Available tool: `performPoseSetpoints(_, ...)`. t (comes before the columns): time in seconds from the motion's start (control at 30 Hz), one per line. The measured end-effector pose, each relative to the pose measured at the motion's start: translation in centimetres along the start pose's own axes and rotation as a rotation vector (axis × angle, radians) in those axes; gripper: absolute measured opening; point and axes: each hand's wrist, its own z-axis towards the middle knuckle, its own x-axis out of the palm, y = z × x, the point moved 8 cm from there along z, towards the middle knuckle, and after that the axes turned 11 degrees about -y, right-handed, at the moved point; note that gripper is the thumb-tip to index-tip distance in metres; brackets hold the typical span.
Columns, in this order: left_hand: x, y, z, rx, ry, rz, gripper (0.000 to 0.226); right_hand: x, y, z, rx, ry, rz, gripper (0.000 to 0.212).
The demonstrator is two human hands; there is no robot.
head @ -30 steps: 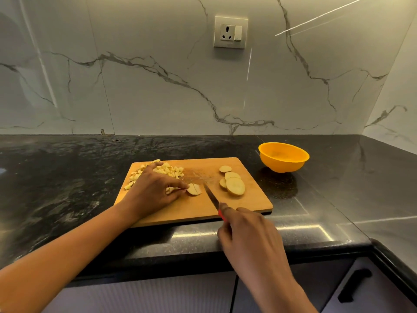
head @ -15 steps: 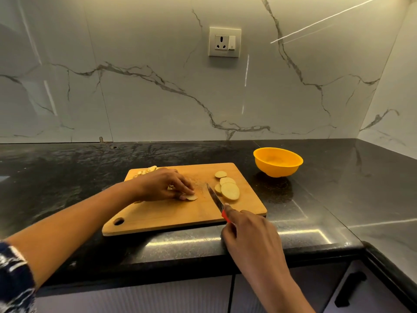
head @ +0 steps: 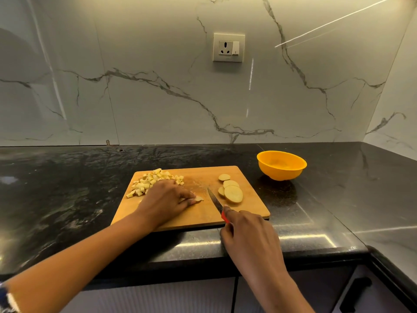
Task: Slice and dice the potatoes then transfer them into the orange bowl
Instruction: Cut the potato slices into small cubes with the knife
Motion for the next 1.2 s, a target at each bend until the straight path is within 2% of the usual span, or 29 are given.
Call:
performPoseSetpoints(0.1,-0.2,-0.5,0.1,-0.064,-0.006,0.066,0.039,0.1,0.1,-0.1,-0.001,0.01,-0.013,0.045)
performPoseSetpoints(0.37,-0.7,-2.0,-0.1,-0.063,-0.054,0.229,0.04,1.0,1.0,0.2,-0.024,0.053,-0.038,0.044)
performPoseSetpoints(0.47,-1.1,-1.4,-0.6,-0.106,-0.07,0.17,0.043,1.3,1.4,0.4,-0.028,0.051,-0.037,0.044)
performPoseSetpoints(0.57,-0.9,-0.2,-0.7,-0.129,-0.014,0.092,0.051,1.1,1.2,0.7,-0.018,0.045,-0.039,0.041)
performPoseSetpoints(0.7,-0.3,0.0,-0.4,-0.03,0.088,0.042,0.045,0.9,0.9,0.8,-0.02,0.03,-0.065,0.039)
performPoseSetpoints(0.83,-0.1,-0.1,-0.1,0.053,0.121,0.011,0.039,1.3,1.2,0.5,-0.03,0.046,-0.05,0.042)
performPoseSetpoints(1.03,-0.2,-0.1,-0.1,0.076,0.103,-0.054,0.031,1.5,0.9,0.8,-0.013,0.053,-0.049,0.044)
performPoseSetpoints(1.2,0.0,0.2,0.1,0.026,0.101,-0.055,0.031,1.9,1.3,1.1,-0.01,0.051,-0.044,0.044)
